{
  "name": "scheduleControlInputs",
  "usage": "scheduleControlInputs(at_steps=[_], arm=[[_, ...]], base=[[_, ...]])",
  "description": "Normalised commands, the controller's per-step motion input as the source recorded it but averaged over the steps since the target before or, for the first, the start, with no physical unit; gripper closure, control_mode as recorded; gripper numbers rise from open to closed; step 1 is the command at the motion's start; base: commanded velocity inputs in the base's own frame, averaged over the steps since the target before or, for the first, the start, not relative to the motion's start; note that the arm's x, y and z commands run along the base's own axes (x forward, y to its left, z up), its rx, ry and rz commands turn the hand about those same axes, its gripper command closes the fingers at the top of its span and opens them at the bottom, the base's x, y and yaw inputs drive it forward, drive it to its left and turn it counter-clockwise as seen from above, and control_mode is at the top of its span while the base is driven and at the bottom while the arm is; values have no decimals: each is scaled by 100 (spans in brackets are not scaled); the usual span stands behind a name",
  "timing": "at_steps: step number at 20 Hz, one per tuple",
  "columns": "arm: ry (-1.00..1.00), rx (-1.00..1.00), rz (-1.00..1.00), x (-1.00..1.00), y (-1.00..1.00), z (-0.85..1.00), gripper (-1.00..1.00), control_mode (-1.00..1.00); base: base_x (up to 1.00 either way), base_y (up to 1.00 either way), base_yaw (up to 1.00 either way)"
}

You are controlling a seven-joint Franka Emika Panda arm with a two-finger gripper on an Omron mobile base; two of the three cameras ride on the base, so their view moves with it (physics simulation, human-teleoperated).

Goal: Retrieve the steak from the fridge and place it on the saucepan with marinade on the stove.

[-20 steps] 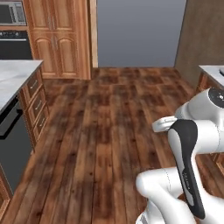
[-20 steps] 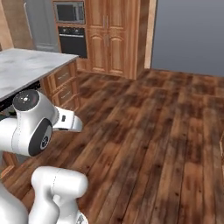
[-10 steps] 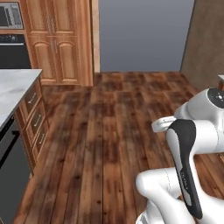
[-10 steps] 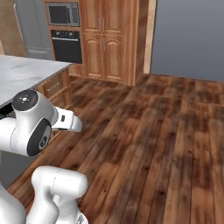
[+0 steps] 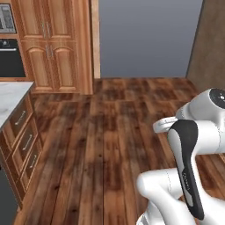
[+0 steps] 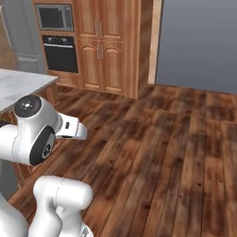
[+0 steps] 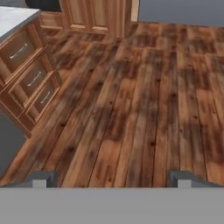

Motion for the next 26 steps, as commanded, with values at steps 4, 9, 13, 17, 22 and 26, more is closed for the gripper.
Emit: scheduleControlInputs(at_steps=[4, 9, 13, 17, 22, 26], arm=[[0, 0, 0, 0, 0, 0, -100, 100], [0, 0, 0, 0, 0, 0, -100, 100], [0, 0, 0, 0, 0, 0, -100, 100], [0, 0, 0, 0, 0, 0, -100, 100], [0, 0, 0, 0, 0, 0, -100, 100], [0, 0, 0, 0, 0, 0, -100, 100]], base=[[100, 0, 0], [100, 0, 1], [100, 2, 0], [100, 13, 0], [100, 16, 3], [100, 9, 24]])
